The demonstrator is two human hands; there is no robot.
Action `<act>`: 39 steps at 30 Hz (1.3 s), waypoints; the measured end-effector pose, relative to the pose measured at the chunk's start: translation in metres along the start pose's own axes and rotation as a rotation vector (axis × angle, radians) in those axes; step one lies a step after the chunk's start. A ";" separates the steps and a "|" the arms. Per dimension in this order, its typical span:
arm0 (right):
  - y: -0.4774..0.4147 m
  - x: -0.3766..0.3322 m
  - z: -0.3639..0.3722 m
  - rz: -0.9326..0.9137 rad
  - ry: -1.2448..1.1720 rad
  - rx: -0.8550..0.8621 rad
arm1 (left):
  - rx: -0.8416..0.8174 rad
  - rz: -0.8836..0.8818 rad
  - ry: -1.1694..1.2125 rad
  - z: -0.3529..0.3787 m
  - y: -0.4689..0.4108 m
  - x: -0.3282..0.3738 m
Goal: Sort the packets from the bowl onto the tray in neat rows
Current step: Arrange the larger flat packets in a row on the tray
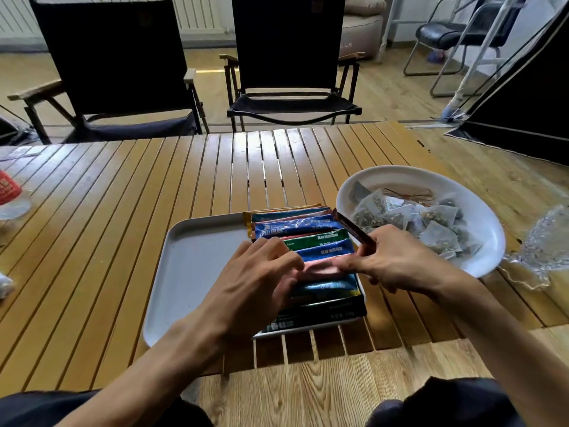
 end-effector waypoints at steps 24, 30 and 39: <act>0.001 -0.015 -0.008 -0.012 -0.904 0.182 | 0.200 -0.316 0.626 -0.016 -0.012 -0.007; 0.002 -0.025 0.005 -0.011 -0.935 0.087 | 0.223 -0.463 0.936 -0.013 -0.016 -0.013; -0.008 -0.012 -0.014 -0.043 -0.542 0.383 | 0.337 -0.566 0.925 -0.022 -0.021 -0.040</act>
Point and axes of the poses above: each hand's wrist, its own y-axis away from the middle knuckle, its own z-axis out of the palm, x = y × z, the point moved 5 cm from there along -y, towards the middle knuckle, and after that the axes turned 14 degrees about y, right-handed, at the moved point
